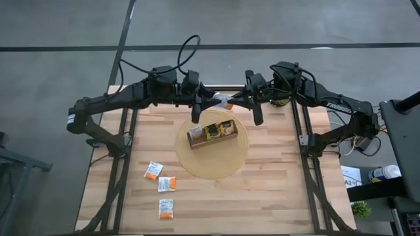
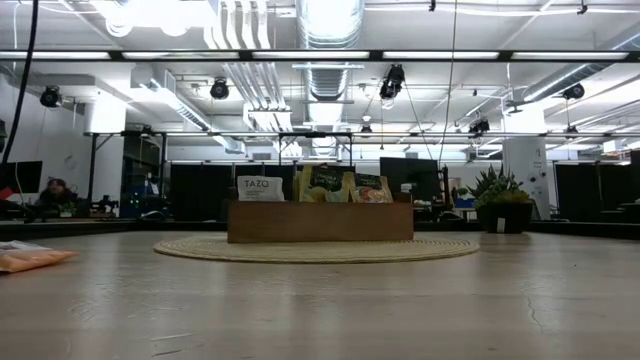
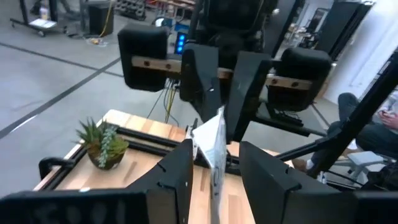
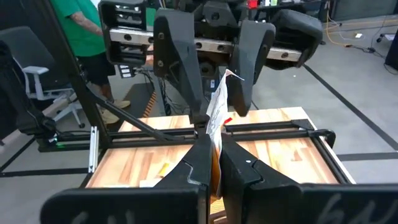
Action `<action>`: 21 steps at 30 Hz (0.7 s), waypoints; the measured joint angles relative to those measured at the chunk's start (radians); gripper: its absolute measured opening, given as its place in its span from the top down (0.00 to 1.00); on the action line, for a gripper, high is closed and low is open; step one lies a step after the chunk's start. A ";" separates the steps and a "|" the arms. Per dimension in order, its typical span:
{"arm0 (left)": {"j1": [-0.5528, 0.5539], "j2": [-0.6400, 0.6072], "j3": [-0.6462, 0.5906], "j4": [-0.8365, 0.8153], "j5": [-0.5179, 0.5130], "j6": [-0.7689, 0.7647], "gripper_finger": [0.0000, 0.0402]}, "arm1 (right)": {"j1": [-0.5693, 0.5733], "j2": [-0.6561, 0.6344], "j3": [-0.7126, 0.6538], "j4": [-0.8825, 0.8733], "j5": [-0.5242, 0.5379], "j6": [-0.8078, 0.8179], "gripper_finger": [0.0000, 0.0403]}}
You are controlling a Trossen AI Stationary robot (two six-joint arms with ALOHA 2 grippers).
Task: Pick & Place Tea
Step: Put the white tea bag into the left section of the wooden organizer
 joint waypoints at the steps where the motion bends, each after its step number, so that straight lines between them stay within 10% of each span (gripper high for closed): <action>1: 0.000 -0.001 0.000 0.007 0.011 0.003 0.69 | 0.000 0.000 0.000 0.000 0.000 0.000 0.97; 21: 0.002 -0.038 0.000 -0.032 0.103 -0.012 0.69 | 0.000 -0.001 0.000 -0.015 0.000 0.000 0.97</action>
